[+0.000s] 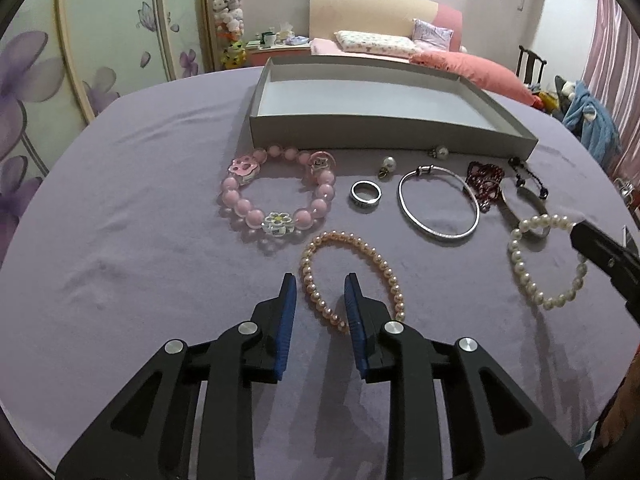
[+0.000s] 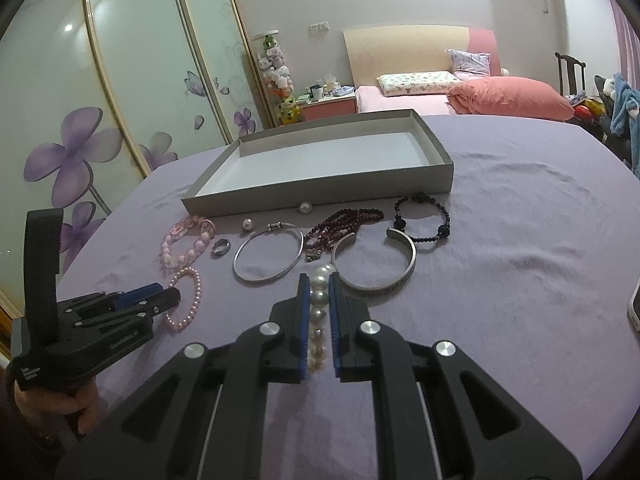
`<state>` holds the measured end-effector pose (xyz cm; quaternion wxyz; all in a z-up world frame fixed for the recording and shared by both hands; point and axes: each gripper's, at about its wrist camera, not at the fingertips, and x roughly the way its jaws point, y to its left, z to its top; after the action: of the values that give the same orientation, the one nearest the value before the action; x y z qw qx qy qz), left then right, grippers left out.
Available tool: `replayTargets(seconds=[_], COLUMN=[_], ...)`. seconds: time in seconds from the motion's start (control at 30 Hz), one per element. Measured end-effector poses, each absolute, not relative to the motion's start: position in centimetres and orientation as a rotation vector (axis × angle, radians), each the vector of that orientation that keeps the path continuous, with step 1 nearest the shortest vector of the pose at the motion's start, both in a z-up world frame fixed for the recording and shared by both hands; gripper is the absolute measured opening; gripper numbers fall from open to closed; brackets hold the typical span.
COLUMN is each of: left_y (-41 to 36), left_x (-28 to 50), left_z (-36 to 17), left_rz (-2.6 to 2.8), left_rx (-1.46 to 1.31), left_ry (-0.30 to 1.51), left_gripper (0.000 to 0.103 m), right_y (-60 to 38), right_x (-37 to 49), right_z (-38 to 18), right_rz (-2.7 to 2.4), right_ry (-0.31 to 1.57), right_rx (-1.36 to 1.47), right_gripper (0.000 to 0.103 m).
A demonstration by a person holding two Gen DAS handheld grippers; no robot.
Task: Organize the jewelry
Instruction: 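Lift both pearl bracelets and carry them over the gray tray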
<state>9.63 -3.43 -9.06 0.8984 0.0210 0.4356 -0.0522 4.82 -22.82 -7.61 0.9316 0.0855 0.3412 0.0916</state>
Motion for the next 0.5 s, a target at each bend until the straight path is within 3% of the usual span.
replayTargets(seconds=[0.17, 0.23, 0.27, 0.5], left_y=[-3.7, -3.8, -3.9, -2.3], left_x=[9.1, 8.9, 8.8, 9.0], left_z=[-9.2, -9.3, -9.3, -8.9], left_rz=[-0.087, -0.101, -0.102, -0.161], left_rx=[0.082, 0.101, 0.108, 0.009], left_ry=[0.882, 0.871, 0.867, 0.856], left_gripper=[0.025, 0.01, 0.007, 0.006], right_y=[-22.9, -22.8, -22.8, -23.1], right_x=[4.9, 4.9, 4.9, 4.6], right_z=[-7.6, -7.6, -7.6, -6.8], right_rz=[0.187, 0.191, 0.193, 0.198], right_ry=[0.698, 0.699, 0.698, 0.667], right_rx=[0.184, 0.186, 0.187, 0.202], right_gripper=[0.01, 0.01, 0.01, 0.01])
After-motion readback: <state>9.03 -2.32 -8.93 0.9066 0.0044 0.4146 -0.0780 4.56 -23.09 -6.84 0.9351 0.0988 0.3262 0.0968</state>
